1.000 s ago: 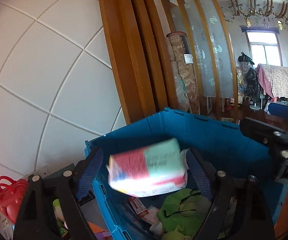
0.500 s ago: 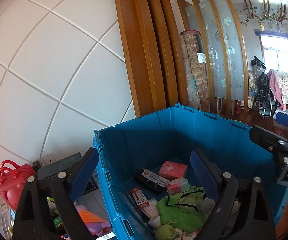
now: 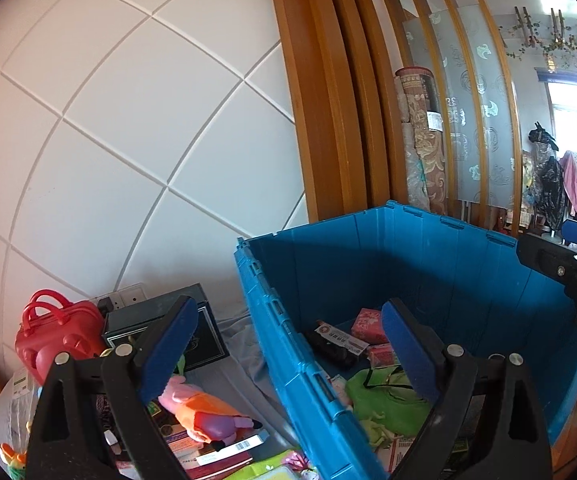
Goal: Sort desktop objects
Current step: 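Move both tools back toward the pile on the table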
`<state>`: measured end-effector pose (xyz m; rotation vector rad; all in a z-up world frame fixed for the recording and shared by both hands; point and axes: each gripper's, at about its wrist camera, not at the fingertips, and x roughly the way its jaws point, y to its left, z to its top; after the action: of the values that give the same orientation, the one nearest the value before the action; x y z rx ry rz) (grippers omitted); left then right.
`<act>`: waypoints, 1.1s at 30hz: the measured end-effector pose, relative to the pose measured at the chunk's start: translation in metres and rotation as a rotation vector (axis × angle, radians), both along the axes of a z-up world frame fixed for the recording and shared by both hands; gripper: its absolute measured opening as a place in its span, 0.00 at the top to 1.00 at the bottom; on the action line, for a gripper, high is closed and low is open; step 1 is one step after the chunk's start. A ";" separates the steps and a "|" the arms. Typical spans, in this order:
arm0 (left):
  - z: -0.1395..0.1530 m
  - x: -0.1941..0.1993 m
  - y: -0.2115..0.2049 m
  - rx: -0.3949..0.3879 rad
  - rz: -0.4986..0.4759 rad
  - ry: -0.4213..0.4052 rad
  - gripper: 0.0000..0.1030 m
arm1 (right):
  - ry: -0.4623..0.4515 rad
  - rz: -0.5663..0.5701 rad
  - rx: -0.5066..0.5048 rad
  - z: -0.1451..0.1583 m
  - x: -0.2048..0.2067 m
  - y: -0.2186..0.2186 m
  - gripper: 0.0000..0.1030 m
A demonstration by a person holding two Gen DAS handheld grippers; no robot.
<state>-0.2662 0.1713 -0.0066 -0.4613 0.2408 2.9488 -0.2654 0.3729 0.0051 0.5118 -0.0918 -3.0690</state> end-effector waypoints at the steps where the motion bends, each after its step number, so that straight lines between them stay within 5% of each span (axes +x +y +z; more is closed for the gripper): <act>1: -0.003 0.003 -0.007 0.003 0.016 0.000 0.09 | 0.006 0.018 0.001 -0.001 0.003 -0.006 0.03; 11: -0.045 0.046 -0.110 0.032 0.174 -0.044 0.09 | 0.010 0.218 0.044 -0.005 0.025 -0.098 0.02; 20: -0.106 0.094 -0.247 0.018 0.292 -0.175 0.09 | -0.041 0.393 0.035 -0.019 0.039 -0.212 0.02; 33: -0.228 0.140 -0.394 0.022 0.271 -0.436 0.09 | -0.307 0.359 0.107 -0.137 0.046 -0.321 0.02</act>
<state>-0.1259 -0.2230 -0.2342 -1.1948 0.0988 2.9931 -0.2191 0.0515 -0.1322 0.8933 0.1434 -2.6372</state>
